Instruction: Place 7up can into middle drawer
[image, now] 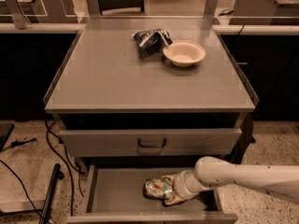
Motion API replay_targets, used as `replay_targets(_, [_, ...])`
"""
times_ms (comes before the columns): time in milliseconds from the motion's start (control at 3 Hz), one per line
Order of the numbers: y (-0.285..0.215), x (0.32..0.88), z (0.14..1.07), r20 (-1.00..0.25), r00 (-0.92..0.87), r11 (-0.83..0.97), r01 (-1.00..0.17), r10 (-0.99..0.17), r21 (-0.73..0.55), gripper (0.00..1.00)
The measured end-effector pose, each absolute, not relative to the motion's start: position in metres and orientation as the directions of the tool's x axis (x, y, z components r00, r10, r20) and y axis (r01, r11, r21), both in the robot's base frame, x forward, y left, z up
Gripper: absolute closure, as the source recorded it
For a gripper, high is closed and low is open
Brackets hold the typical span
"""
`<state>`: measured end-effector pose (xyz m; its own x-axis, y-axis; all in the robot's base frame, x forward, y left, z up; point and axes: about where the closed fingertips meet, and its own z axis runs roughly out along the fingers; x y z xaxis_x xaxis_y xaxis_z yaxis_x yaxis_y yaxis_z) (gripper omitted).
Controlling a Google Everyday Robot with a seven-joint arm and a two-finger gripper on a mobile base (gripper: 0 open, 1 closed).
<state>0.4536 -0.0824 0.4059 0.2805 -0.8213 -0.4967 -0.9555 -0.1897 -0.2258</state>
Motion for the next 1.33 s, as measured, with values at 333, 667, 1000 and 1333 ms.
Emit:
replay_targets(333, [-0.082, 0.459, 0.391, -0.505, 0.267, -0.176, -0.959, -0.82, -0.222, 1.0])
replay_targets(667, [-0.083, 0.464, 0.379, -0.512, 0.256, -0.161, -0.962, -0.82, -0.221, 1.0])
replay_targets(1000, [-0.083, 0.469, 0.372, -0.515, 0.249, -0.152, -0.963, -0.82, -0.222, 1.0])
replay_targets(1333, [-0.083, 0.469, 0.371, -0.516, 0.248, -0.152, -0.963, -0.82, -0.222, 0.84])
